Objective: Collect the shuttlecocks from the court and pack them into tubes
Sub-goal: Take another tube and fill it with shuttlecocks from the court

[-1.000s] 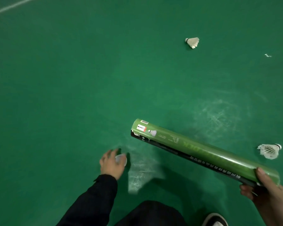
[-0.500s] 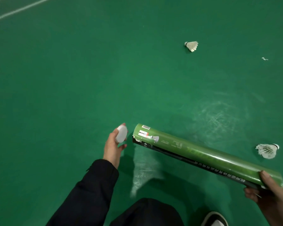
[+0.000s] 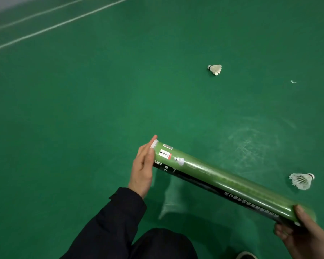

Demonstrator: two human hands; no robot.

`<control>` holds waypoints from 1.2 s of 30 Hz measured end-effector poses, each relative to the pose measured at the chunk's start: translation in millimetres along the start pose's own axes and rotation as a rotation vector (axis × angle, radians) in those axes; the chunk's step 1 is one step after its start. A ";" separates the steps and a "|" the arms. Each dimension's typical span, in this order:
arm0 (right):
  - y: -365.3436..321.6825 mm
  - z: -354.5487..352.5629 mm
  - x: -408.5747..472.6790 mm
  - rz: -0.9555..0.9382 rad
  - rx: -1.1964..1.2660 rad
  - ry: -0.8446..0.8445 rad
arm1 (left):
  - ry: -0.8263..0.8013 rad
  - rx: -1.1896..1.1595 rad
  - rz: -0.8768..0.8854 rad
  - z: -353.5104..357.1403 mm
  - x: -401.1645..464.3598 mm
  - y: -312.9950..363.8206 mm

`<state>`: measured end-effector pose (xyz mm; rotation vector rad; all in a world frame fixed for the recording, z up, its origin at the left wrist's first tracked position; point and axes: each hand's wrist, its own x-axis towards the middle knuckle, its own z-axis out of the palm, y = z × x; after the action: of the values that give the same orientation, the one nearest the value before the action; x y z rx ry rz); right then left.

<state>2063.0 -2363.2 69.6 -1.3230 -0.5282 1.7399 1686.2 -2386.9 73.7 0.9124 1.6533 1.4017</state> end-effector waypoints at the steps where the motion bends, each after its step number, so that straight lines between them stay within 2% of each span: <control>1: -0.1 1.9 0.9 0.005 0.040 -0.014 | 0.018 0.054 0.049 1.5 -1.5 2.6; 5: 4.6 2.8 4.2 -0.024 0.137 0.020 | 0.113 0.092 0.083 7.0 -8.8 8.3; 10: 7.4 -3.9 5.8 -0.027 0.200 -0.040 | 0.064 0.016 0.125 11.0 -12.9 14.0; 15: 12.2 -1.6 8.8 -0.036 0.205 0.068 | -0.012 0.139 0.126 6.5 -12.1 9.3; 18: 11.9 -1.9 8.1 0.001 0.232 0.111 | -0.001 0.264 0.221 7.3 -14.5 12.5; 22: 15.1 -3.6 6.1 0.034 0.218 0.046 | 0.059 0.336 0.313 7.8 -20.8 24.9; 24: 17.3 -3.9 3.1 0.055 0.169 0.055 | 0.091 0.301 0.303 9.8 -26.7 22.3; 29: 20.4 9.5 0.4 0.074 0.156 -0.042 | 0.197 0.184 0.252 12.2 -25.4 22.3; 32: 16.7 15.0 -1.5 0.049 0.168 0.016 | 0.237 0.194 0.211 14.3 -17.7 24.7; 34: 13.8 12.4 -5.3 -0.001 0.179 0.051 | 0.202 0.213 0.183 21.9 -14.8 24.8; 36: 10.0 9.3 -9.6 -0.040 0.164 0.145 | 0.161 0.180 0.082 31.8 -11.6 20.3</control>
<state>2051.3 -2375.0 70.6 -1.3016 -0.3207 1.6044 1720.6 -2380.5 91.8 1.0011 1.9066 1.4297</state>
